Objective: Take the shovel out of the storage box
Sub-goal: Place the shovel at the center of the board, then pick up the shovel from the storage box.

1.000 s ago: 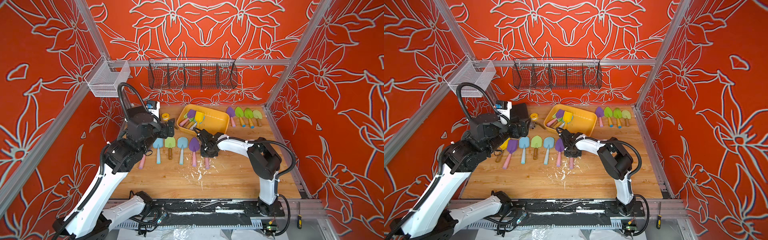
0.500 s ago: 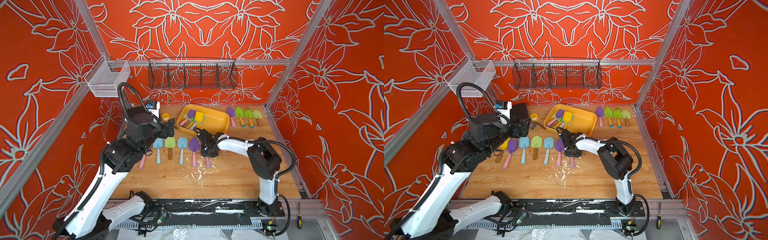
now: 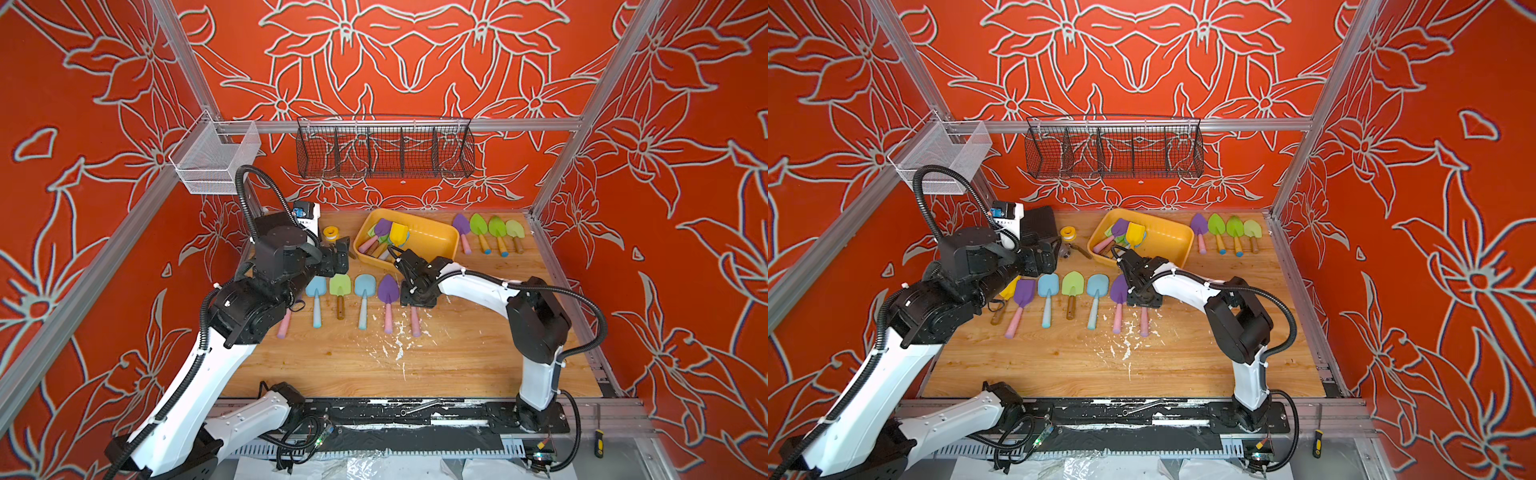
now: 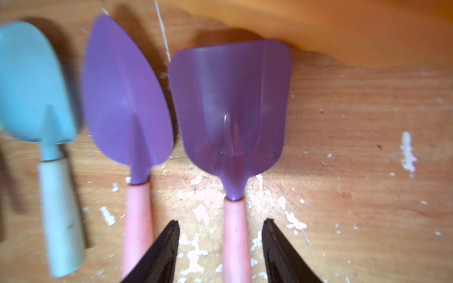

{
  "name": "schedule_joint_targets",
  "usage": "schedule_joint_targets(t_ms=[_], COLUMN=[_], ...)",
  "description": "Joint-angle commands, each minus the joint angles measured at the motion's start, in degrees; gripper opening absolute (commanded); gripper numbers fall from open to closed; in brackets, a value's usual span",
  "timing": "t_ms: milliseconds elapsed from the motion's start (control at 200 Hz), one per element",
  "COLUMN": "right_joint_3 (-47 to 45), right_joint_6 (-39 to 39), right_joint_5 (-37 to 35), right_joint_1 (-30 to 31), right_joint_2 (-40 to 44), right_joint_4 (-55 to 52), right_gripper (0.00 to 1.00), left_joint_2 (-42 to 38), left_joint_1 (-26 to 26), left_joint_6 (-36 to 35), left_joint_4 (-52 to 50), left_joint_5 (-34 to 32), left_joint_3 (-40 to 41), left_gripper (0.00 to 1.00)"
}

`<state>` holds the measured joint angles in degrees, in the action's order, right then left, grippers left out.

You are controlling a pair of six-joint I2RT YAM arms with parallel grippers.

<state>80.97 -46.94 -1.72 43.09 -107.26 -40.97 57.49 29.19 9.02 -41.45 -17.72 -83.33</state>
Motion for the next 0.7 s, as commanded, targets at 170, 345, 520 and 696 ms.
schedule_joint_targets(t_ms=[170, 345, 520, 696], right_joint_3=[5.00, 6.47, 6.07, 3.30], right_joint_6=[7.41, 13.19, 16.67, 16.95], right_joint_5=[-4.38, -3.41, -2.31, -0.56], right_joint_1=[-0.36, -3.11, -6.58, -10.14], right_joint_2=[10.22, 15.05, 19.56, 22.41], right_joint_4=[-4.17, -3.37, -2.35, -1.64], right_gripper=[0.85, 0.96, 0.98, 0.98], left_joint_2=[1.50, 3.34, 5.03, 6.14], left_joint_1=[-0.36, -0.36, -0.36, -0.37], left_joint_6=[0.48, 0.13, -0.84, -0.33], left_joint_4=[1.10, 2.16, 3.13, 3.28], left_joint_5=[2.29, 3.37, 3.50, 3.56], left_joint_3=[0.37, -0.16, 0.43, 1.40], left_gripper=[0.97, 0.97, 0.97, 0.97])
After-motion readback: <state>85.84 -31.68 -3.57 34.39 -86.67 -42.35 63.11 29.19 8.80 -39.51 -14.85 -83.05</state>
